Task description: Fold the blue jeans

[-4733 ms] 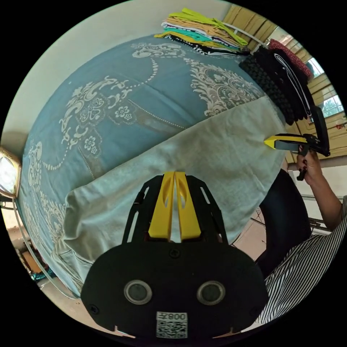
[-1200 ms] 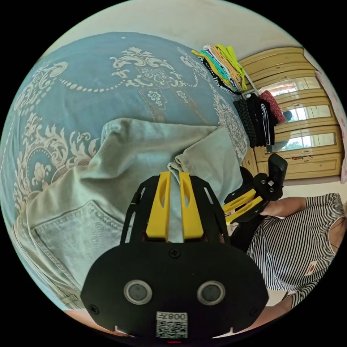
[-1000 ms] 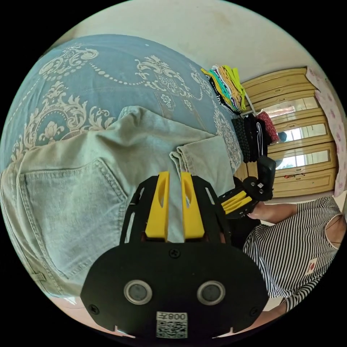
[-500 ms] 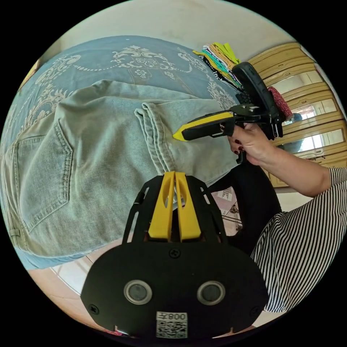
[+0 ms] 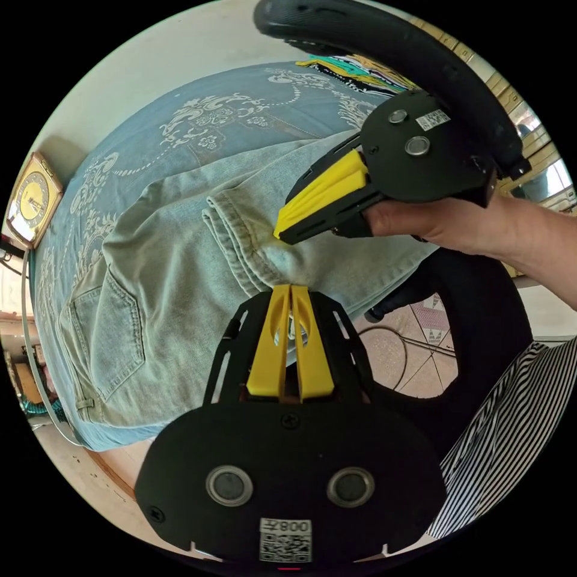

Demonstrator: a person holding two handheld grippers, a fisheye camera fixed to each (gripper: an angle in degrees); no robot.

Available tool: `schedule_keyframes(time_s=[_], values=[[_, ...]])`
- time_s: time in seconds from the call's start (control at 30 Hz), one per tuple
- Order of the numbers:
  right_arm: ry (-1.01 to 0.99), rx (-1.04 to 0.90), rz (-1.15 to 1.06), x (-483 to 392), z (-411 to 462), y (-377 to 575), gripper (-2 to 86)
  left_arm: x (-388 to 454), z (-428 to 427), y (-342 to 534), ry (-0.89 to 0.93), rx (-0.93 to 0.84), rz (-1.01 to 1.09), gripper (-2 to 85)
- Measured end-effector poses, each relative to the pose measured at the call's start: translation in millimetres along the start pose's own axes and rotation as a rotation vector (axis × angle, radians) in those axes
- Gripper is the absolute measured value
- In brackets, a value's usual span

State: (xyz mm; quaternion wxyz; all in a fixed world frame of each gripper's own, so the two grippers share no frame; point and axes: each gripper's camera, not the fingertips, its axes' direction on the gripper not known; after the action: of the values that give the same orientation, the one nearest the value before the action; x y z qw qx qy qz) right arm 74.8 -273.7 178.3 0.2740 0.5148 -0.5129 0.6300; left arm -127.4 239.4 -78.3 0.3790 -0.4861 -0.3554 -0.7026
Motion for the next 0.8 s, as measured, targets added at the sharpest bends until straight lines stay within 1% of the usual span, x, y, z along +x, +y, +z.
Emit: schedule_keyframes(time_s=[0.1, 0.13, 0.2, 0.23, 0.3, 0.37, 0.4, 0.43, 0.5, 0.63, 0.7, 0.77, 0.8], values=[[-0.079, -0.021, 0.040, 12, 2, -2, 0.1, 15, -26, -4, -0.003, -0.036, -0.034, 0.1], [-0.133, -0.033, 0.065, 20, 1, -2, 0.1, 22, -42, -2, -0.011, -0.016, -0.050, 0.1], [-0.197, 0.029, 0.097, 30, -9, 4, 0.1, 39, -70, 5, -0.040, 0.055, -0.053, 0.1], [-0.219, 0.093, 0.116, 35, -17, 10, 0.1, 52, -85, 9, -0.065, 0.079, -0.052, 0.1], [-0.239, 0.142, 0.142, 43, -20, 16, 0.1, 69, -96, 15, -0.077, 0.087, -0.054, 0.1], [-0.266, 0.119, 0.152, 52, -4, 12, 0.1, 85, -88, 15, -0.078, 0.003, -0.059, 0.2], [-0.264, 0.104, 0.157, 54, 2, 10, 0.1, 87, -88, 15, -0.075, 0.001, -0.065, 0.2], [-0.261, 0.065, 0.164, 57, 18, 6, 0.1, 93, -94, 15, -0.082, 0.038, -0.072, 0.3], [-0.254, -0.010, 0.164, 58, 43, 1, 0.1, 102, -105, 8, -0.082, 0.016, -0.069, 0.3], [-0.293, 0.009, 0.139, 73, 60, 13, 0.3, 118, -132, 0, -0.049, 0.018, -0.083, 0.4], [-0.304, 0.061, 0.188, 88, 57, 33, 0.5, 126, -150, 0, -0.032, 0.051, -0.102, 0.5], [-0.383, 0.180, 0.280, 119, 47, 79, 1.3, 143, -171, -3, 0.015, 0.092, -0.091, 0.7], [-0.394, 0.205, 0.308, 127, 46, 93, 1.5, 148, -176, -5, 0.028, 0.101, -0.086, 0.8]])
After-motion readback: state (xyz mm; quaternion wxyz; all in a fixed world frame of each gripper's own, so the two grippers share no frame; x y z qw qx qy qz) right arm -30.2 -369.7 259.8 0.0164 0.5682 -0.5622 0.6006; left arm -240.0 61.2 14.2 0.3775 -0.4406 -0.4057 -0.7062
